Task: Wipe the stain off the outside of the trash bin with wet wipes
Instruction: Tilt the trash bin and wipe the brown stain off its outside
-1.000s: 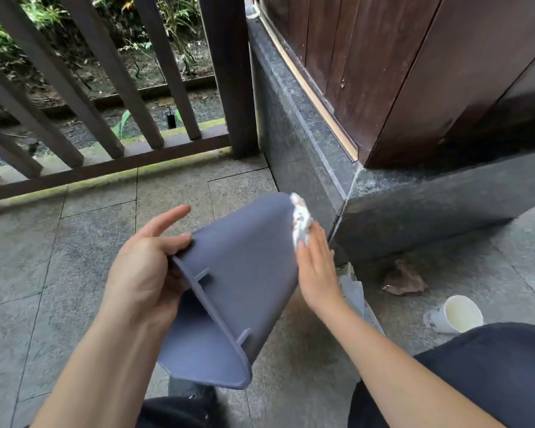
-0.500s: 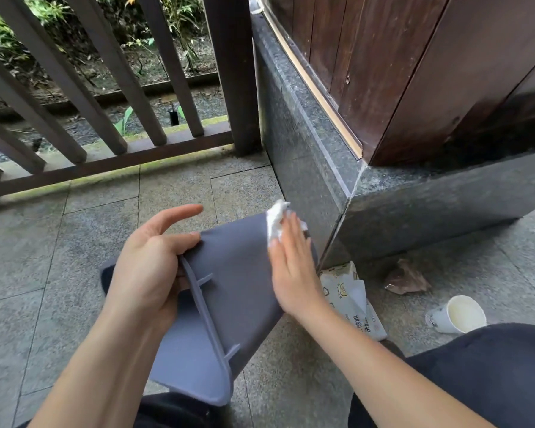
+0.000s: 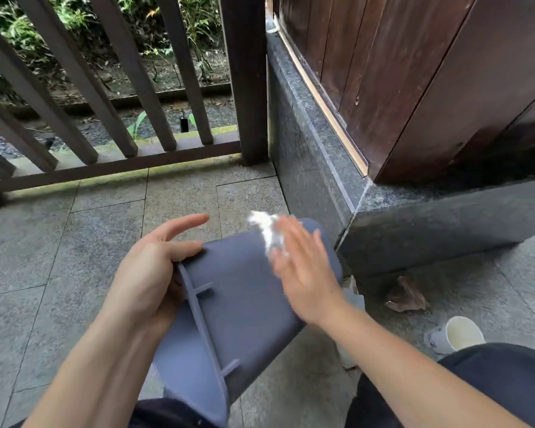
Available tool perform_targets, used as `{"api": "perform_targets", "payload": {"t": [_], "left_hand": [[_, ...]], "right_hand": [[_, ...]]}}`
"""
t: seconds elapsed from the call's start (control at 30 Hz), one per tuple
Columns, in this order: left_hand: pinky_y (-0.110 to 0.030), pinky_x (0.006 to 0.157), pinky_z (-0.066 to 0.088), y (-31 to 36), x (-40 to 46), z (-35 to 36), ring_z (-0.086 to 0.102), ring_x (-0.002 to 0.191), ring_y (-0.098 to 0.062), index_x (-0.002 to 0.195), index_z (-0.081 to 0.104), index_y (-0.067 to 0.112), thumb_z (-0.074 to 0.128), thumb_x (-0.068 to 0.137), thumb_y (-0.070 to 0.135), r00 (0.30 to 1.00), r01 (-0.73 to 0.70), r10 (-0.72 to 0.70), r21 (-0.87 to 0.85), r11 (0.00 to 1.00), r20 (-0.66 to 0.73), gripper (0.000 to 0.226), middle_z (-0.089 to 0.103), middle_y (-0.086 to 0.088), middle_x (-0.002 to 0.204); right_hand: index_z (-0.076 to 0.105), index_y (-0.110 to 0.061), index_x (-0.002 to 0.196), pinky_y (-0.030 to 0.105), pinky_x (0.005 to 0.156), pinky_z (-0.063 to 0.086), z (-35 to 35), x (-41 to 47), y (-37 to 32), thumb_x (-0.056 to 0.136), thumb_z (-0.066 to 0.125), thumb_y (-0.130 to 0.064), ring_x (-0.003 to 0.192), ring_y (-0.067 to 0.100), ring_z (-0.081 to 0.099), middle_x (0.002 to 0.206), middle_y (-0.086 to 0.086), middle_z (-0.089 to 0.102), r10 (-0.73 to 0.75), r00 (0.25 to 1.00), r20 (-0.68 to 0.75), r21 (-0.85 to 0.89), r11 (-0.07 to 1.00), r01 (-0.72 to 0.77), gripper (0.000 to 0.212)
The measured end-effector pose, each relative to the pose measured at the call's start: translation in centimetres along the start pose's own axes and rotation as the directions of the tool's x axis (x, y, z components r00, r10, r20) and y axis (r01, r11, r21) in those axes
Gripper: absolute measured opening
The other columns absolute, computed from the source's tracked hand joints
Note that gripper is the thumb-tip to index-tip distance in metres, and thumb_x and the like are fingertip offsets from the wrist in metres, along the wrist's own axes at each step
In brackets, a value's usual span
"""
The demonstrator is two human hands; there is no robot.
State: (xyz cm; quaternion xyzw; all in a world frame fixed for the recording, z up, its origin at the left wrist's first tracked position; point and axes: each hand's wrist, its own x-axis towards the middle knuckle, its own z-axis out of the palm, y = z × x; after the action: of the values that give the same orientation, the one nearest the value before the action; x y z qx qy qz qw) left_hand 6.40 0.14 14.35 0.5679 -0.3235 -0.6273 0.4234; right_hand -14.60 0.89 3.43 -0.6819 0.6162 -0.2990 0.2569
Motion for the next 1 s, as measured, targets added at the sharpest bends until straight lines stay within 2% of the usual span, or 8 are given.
{"api": "perform_targets", "payload": {"t": [0.13, 0.27, 0.4, 0.5, 0.63, 0.8, 0.9, 1.0], "left_hand": [[-0.034, 0.058, 0.046, -0.4, 0.4, 1.3, 0.052, 0.079, -0.032, 0.11, 0.08, 0.025, 0.053, 0.09, -0.002, 0.998, 0.031, -0.038, -0.113, 0.993, -0.057, 0.043, 0.059, -0.018, 0.089], [-0.029, 0.046, 0.057, -1.3, 0.9, 2.2, 0.057, 0.068, -0.022, 0.115, 0.074, 0.021, 0.049, 0.092, -0.006, 0.976, 0.069, -0.112, -0.226, 0.972, -0.185, 0.044, 0.057, -0.01, 0.079], [-0.029, 0.045, 0.058, -1.9, 1.1, 2.1, 0.059, 0.06, -0.016, 0.116, 0.073, 0.024, 0.051, 0.092, -0.005, 0.953, 0.046, -0.106, -0.21, 0.977, -0.283, 0.044, 0.06, -0.004, 0.074], [-0.032, 0.055, 0.056, -2.1, 1.0, 1.4, 0.065, 0.063, -0.02, 0.12, 0.071, 0.024, 0.053, 0.09, -0.004, 0.95, 0.038, -0.096, -0.195, 0.98, -0.299, 0.046, 0.073, -0.006, 0.071], [-0.033, 0.06, 0.061, -1.7, 1.0, 1.1, 0.076, 0.072, -0.022, 0.127, 0.066, 0.017, 0.056, 0.091, -0.003, 0.955, 0.037, -0.109, -0.255, 0.966, -0.276, 0.042, 0.081, -0.007, 0.084], [-0.03, 0.046, 0.058, -2.1, 1.1, 2.4, 0.067, 0.078, -0.023, 0.13, 0.065, 0.01, 0.051, 0.095, -0.007, 0.933, 0.061, -0.175, -0.345, 0.937, -0.313, 0.042, 0.068, -0.011, 0.095], [-0.032, 0.045, 0.059, -1.7, 1.4, 2.4, 0.066, 0.08, -0.025, 0.132, 0.062, 0.008, 0.047, 0.096, -0.007, 0.935, 0.065, -0.185, -0.365, 0.929, -0.303, 0.042, 0.064, -0.014, 0.095], [-0.032, 0.043, 0.058, -1.3, 1.9, 1.7, 0.067, 0.082, -0.025, 0.134, 0.06, 0.006, 0.045, 0.098, -0.006, 0.926, 0.07, -0.205, -0.391, 0.918, -0.316, 0.041, 0.062, -0.013, 0.096]], "right_hand": [[0.014, -0.029, 0.162, 0.048, 0.124, -0.007, -1.2, 1.5, 4.1, 0.106, 0.018, -0.052, 0.157, 0.008, 0.002, 0.17, -0.01, 0.01, 0.393, 0.919, -0.018, 0.053, 0.919, -0.392, 0.061], [0.014, -0.018, 0.162, 0.047, 0.126, 0.002, 0.3, -0.2, 3.9, 0.11, 0.021, -0.033, 0.157, 0.014, 0.003, 0.171, -0.001, 0.006, 0.545, 0.824, 0.156, 0.099, 0.821, -0.562, 0.055], [0.017, -0.028, 0.161, 0.039, 0.127, 0.002, 1.8, -3.2, -1.1, 0.111, 0.023, -0.031, 0.156, 0.008, 0.008, 0.169, -0.012, 0.014, 0.148, 0.964, 0.221, 0.154, 0.971, -0.184, 0.051], [-0.006, -0.053, 0.151, 0.029, 0.125, -0.009, 1.8, -3.9, -5.2, 0.108, 0.016, -0.051, 0.152, -0.007, -0.006, 0.159, -0.04, -0.006, -0.232, 0.926, 0.297, 0.265, 0.952, 0.153, 0.049], [-0.01, -0.054, 0.151, 0.043, 0.124, -0.01, 0.9, -1.9, -4.8, 0.107, 0.019, -0.051, 0.153, -0.004, -0.007, 0.162, -0.035, -0.006, -0.341, 0.9, 0.272, 0.133, 0.94, 0.315, 0.053], [-0.011, -0.048, 0.153, 0.05, 0.125, -0.009, -0.7, 1.9, 1.6, 0.104, 0.012, -0.059, 0.151, -0.004, -0.017, 0.164, -0.027, -0.01, 0.043, 0.963, 0.264, -0.057, 0.998, -0.029, 0.055], [0.004, -0.028, 0.162, 0.056, 0.124, -0.003, -2.3, 2.0, 5.2, 0.11, 0.016, -0.042, 0.157, 0.014, -0.008, 0.171, -0.007, -0.004, 0.4, 0.856, 0.328, -0.137, 0.916, -0.376, 0.055], [0.01, -0.024, 0.162, 0.045, 0.126, 0.005, -1.3, -0.3, 3.9, 0.112, 0.023, -0.03, 0.156, 0.012, 0.001, 0.167, -0.01, 0.007, 0.277, 0.903, 0.329, 0.036, 0.952, -0.305, 0.053]]}}
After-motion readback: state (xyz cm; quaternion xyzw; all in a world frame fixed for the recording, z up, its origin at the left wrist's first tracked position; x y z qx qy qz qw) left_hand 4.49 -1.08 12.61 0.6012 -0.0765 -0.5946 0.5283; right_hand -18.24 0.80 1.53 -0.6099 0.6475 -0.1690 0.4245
